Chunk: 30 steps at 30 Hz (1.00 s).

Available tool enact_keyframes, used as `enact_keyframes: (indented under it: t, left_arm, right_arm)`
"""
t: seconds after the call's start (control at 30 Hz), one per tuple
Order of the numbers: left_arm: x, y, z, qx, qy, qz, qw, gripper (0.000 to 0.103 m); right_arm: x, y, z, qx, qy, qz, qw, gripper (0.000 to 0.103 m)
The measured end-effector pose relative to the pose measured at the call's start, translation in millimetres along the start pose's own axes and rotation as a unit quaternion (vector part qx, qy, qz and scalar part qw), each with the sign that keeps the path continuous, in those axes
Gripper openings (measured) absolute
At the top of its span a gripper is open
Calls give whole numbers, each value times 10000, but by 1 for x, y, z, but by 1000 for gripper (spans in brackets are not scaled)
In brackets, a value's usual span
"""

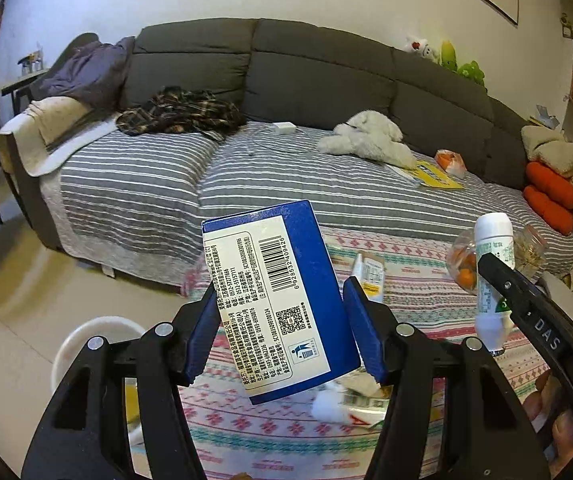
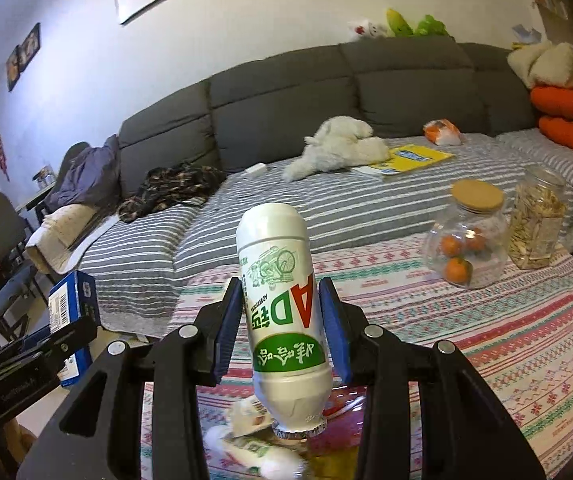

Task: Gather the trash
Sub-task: 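Carry the blue card box to the bin and open the left gripper, then grasp the blue snack packet with the left gripper and drop it in the bin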

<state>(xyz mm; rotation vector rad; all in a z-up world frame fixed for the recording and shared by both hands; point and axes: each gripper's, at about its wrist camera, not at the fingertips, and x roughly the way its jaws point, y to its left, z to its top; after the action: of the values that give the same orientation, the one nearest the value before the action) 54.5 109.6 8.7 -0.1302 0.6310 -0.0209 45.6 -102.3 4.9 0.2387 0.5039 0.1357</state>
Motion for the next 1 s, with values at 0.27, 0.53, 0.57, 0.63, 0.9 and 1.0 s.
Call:
enact_keyframes:
  t: [0.27, 0.53, 0.57, 0.63, 0.9, 1.0]
  left_arm:
    - [-19, 39, -3, -90, -60, 264, 9996, 57]
    - [-31, 84, -5, -290, -41, 570, 9979, 55]
    - [-31, 89, -5, -316, -35, 607, 9977, 55]
    - [-30, 102, -5, -351, 2, 767, 9964, 54]
    - [-28, 160, -4, -904, 471, 1035, 9894, 53]
    - [-4, 165, -10, -1031, 1256, 600, 9849, 55]
  right_arm:
    - [-1, 40, -10, -191, 95, 295, 9993, 39]
    - [1, 85, -24, -462, 191, 589, 9970, 39]
    - [2, 90, -25, -480, 215, 643, 9965, 39]
    - [5, 101, -29, -517, 275, 743, 9955, 39]
    - [12, 141, -45, -714, 448, 1006, 9914, 39]
    - [10, 144, -45, -655, 436, 1041, 9914, 39]
